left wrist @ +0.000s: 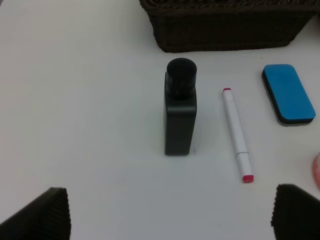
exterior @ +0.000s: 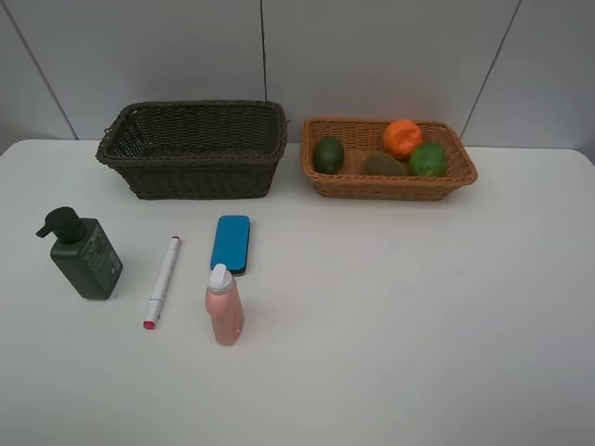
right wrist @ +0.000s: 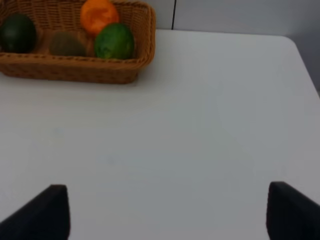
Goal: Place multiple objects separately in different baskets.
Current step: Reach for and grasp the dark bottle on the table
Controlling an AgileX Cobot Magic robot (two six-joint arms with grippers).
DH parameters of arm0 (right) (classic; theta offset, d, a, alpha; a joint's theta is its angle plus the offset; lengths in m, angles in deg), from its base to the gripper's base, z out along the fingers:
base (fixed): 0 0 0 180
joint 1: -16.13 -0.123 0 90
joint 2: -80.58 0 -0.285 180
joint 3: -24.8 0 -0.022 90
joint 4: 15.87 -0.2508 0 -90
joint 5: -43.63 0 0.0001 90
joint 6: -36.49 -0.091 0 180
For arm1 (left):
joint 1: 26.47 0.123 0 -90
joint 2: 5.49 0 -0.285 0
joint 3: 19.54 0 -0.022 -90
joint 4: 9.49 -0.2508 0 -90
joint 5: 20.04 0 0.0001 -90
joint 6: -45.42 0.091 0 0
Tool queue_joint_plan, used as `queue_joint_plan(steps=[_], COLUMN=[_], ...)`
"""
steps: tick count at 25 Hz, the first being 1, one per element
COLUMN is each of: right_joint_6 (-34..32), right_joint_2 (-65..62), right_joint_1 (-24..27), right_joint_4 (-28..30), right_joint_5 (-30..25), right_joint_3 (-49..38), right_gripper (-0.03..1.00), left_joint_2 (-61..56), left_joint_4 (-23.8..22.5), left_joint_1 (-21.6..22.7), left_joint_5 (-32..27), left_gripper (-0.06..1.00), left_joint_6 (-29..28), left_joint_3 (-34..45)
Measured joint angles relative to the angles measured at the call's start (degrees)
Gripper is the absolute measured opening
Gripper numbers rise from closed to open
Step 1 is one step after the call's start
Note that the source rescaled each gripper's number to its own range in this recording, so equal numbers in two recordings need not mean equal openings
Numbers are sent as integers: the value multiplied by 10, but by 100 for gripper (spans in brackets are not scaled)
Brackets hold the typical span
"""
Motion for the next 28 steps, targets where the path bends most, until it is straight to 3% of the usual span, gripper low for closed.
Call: queue_joint_plan(steps=[28], right_joint_6=[-4], right_joint_2=[-5], right_joint_1=[0], right_joint_4=[0], right_joint_5=[0], right_joint_3=[0], right_gripper=[100], left_joint_2=[0], left_joint_4=[0], left_joint_1=[0], left_joint_5=[0], left_gripper=[100], left_joint_6=[0], left_joint_3=[0])
